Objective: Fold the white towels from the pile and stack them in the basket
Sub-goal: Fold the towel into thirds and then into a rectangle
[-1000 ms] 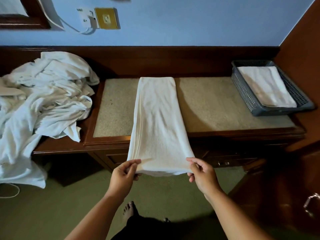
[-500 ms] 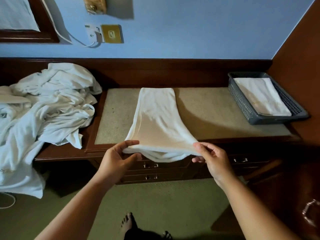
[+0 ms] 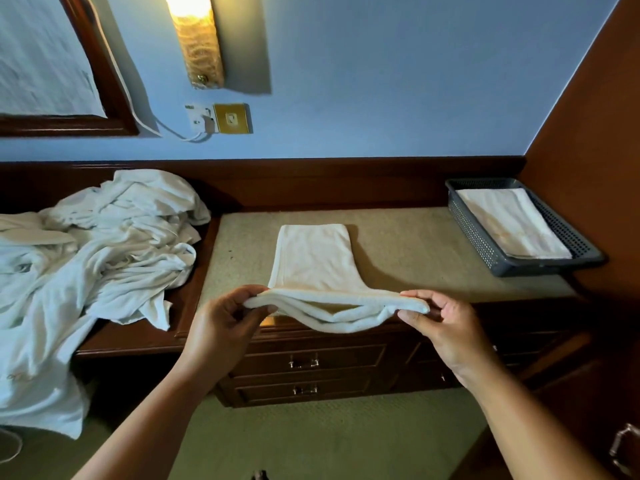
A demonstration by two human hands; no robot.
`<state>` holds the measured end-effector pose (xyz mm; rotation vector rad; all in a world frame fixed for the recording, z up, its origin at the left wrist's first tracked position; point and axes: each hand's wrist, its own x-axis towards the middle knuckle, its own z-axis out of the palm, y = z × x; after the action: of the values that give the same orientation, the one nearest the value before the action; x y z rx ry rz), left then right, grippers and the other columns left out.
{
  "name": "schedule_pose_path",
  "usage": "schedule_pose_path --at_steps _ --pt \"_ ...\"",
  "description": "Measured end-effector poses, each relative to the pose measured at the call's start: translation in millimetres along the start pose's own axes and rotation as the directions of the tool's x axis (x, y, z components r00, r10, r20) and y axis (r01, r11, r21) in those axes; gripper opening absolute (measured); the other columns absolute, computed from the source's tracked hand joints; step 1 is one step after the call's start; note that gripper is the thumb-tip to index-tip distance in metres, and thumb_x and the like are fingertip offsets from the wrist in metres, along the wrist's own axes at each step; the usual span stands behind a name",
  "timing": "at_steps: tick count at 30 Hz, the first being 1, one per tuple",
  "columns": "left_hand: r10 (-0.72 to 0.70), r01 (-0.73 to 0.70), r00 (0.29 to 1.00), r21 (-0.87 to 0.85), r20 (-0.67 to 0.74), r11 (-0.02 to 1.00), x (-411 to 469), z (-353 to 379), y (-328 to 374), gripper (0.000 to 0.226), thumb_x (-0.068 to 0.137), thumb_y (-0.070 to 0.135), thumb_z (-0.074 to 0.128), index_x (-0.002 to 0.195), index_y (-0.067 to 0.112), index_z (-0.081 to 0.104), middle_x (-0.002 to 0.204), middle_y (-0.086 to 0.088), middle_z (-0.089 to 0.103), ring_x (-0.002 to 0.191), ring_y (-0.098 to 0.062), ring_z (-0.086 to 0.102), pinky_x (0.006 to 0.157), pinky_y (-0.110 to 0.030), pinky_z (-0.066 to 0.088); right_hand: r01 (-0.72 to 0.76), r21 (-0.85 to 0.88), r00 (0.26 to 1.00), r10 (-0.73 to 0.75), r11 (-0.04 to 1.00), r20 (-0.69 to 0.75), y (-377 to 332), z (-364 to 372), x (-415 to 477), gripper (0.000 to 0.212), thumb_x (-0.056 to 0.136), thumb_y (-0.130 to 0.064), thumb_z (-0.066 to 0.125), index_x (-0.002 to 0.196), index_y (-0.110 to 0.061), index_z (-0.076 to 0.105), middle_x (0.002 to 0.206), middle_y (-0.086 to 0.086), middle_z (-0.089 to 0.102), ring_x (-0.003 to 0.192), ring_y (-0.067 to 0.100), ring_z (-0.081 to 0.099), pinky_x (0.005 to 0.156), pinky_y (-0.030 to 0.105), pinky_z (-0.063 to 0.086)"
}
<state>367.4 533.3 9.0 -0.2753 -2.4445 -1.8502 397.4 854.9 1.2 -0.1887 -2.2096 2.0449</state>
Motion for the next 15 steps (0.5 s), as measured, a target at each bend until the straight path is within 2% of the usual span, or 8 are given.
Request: schedule_pose_path --at_steps 2,4,6,9,11,13,14,15 --pt "0.063 -0.057 0.997 0.11 -0.046 0.992 2.4 -4.0 -2.5 0.022 0.081 0.027 0.077 0.1 0.038 0.076 0.088 0.007 0.074 0.079 -0.013 0.069 0.071 -0.034 0.054 0.02 -0.003 1.0 -0.02 1.0 -0.009 -0.6 1.8 -1.2 0.022 0.084 0.005 0.072 0.102 -0.007 0.072 0.094 0.003 0.078 0.088 0.008 0.072 0.077 0.013 0.052" --pt "0.114 -0.1 0.991 0.186 -0.067 0.978 5.0 -5.0 -3.9 0.026 0.077 0.034 0.078 0.099 0.046 0.074 0.09 0.009 0.066 0.082 -0.014 0.063 0.07 -0.027 0.05 0.033 -0.018 0.999 -0.033 0.999 0.01 1.4 0.3 -0.6 0.018 0.087 0.002 0.07 0.102 -0.008 0.073 0.088 0.007 0.077 0.083 0.009 0.072 0.074 0.011 0.05" --pt "0.126 -0.112 0.991 0.222 -0.05 0.969 7.3 -4.9 -5.6 0.023 0.076 0.03 0.081 0.093 0.045 0.076 0.097 0.008 0.057 0.09 -0.011 0.058 0.067 -0.014 0.045 0.026 -0.047 1.0 -0.026 0.999 0.011 4.6 -1.3 1.7 0.015 0.089 -0.002 0.069 0.099 -0.012 0.073 0.075 0.007 0.074 0.07 0.005 0.068 0.068 0.008 0.046" --pt "0.108 -0.105 0.994 0.191 -0.006 0.976 10.6 -6.1 -10.3 0.026 0.081 0.015 0.081 0.092 0.038 0.075 0.113 0.013 0.065 0.108 -0.005 0.061 0.078 -0.008 0.046 0.027 -0.062 1.0 -0.028 0.998 -0.003 9.0 -1.6 7.0 0.016 0.088 -0.001 0.07 0.097 -0.014 0.074 0.073 -0.001 0.072 0.068 0.003 0.063 0.067 0.009 0.047" --pt "0.059 -0.061 0.998 0.151 0.018 0.987 14.6 -6.0 -10.3 0.024 0.086 0.014 0.077 0.098 0.034 0.074 0.106 0.014 0.072 0.104 -0.01 0.066 0.081 -0.017 0.05 0.032 -0.052 0.999 -0.033 0.998 -0.014 9.7 -0.5 10.5 0.012 0.086 -0.011 0.075 0.097 -0.017 0.074 0.088 -0.004 0.076 0.083 0.003 0.068 0.076 0.01 0.049" --pt "-0.007 0.005 1.0 0.1 0.023 0.995 23.8 -7.1 -12.6 0.019 0.09 0.015 0.074 0.101 0.03 0.075 0.097 0.01 0.075 0.093 -0.014 0.069 0.083 -0.029 0.052 0.065 -0.103 0.996 -0.071 0.993 -0.05 10.1 1.7 21.4 0.025 0.078 -0.04 0.081 0.095 -0.024 0.076 0.097 -0.003 0.073 0.093 0.005 0.067 0.084 0.012 0.049" --pt "-0.019 0.017 0.999 0.088 0.027 0.996 30.5 -8.2 -14.2 0.015 0.092 0.017 0.073 0.102 0.027 0.075 0.096 0.008 0.076 0.091 -0.019 0.07 0.084 -0.036 0.051 0.08 -0.144 0.994 -0.089 0.986 -0.06 10.4 2.5 29.2 0.026 0.077 -0.043 0.081 0.095 -0.025 0.076 0.098 -0.004 0.07 0.096 0.007 0.066 0.086 0.013 0.048" --pt "-0.018 0.014 0.999 0.08 0.042 0.997 37.8 -8.8 -15.6 0.012 0.092 0.02 0.073 0.103 0.025 0.075 0.096 0.005 0.076 0.089 -0.025 0.069 0.083 -0.04 0.051 0.08 -0.148 0.994 -0.091 0.986 -0.067 11.2 3.2 37.5 0.018 0.08 -0.033 0.08 0.095 -0.025 0.075 0.099 -0.004 0.069 0.097 0.009 0.065 0.086 0.013 0.048"
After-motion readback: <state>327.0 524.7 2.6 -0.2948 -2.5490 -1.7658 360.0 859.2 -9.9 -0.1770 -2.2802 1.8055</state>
